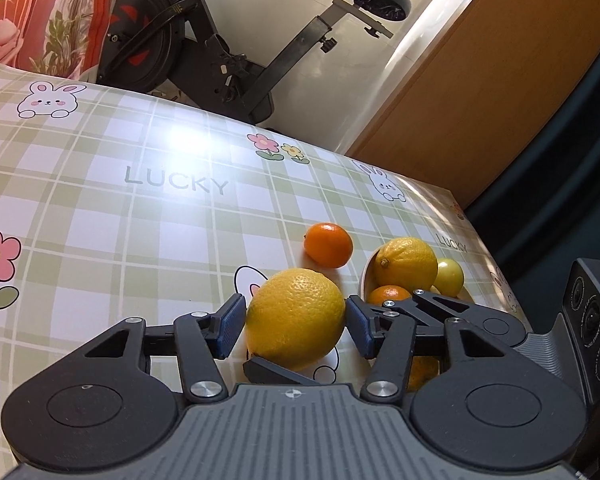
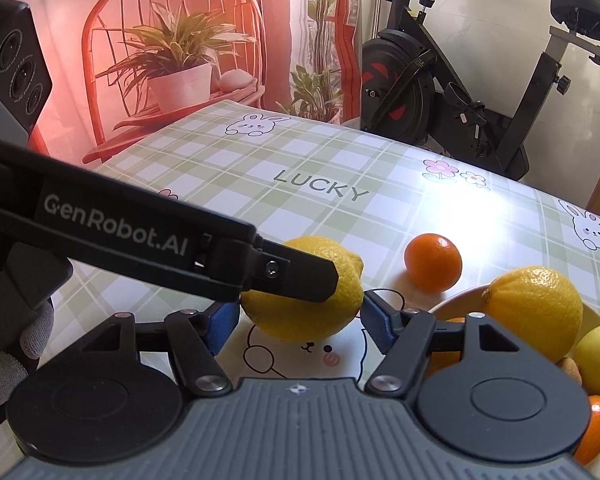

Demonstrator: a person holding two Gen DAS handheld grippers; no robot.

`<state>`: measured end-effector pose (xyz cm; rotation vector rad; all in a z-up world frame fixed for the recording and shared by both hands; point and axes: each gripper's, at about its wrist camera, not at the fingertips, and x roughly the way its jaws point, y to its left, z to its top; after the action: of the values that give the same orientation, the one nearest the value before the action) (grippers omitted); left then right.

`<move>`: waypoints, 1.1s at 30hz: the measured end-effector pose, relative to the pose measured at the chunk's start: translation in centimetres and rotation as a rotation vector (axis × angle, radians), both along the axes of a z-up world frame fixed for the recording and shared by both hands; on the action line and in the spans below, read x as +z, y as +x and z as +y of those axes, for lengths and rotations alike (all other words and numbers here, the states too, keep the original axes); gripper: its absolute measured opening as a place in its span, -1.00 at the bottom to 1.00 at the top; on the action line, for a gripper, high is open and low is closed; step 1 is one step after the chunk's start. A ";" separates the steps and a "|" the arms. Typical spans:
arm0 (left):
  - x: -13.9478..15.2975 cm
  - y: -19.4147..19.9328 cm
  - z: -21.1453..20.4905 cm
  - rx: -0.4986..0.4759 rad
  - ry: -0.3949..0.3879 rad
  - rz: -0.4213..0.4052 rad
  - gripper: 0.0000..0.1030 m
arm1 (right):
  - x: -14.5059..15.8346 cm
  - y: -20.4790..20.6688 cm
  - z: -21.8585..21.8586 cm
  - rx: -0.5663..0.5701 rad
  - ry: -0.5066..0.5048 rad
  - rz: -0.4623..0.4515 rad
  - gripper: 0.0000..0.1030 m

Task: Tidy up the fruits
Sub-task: 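Close the left gripper around the lemon, then carry the lemon with the left gripper onto the plate rim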

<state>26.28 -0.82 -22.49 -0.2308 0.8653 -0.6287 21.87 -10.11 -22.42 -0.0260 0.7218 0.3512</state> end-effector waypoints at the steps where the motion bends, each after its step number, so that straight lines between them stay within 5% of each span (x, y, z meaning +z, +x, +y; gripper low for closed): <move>1: 0.1 -0.4 0.0 -0.006 0.011 -0.005 0.12 | 0.0 -0.1 0.0 0.002 0.005 0.002 0.33; 18: 3.2 -6.9 0.0 0.041 0.064 -0.052 0.12 | 1.2 -6.3 0.7 0.007 0.084 -0.020 0.33; 33: 5.2 -9.8 -8.3 -0.084 0.123 -0.108 0.14 | 3.5 -11.5 -5.7 -0.131 0.155 -0.100 0.33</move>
<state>16.44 -9.16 -17.26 -0.0495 0.8089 -0.6575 10.36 -15.77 -18.90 0.1484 0.5926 0.2779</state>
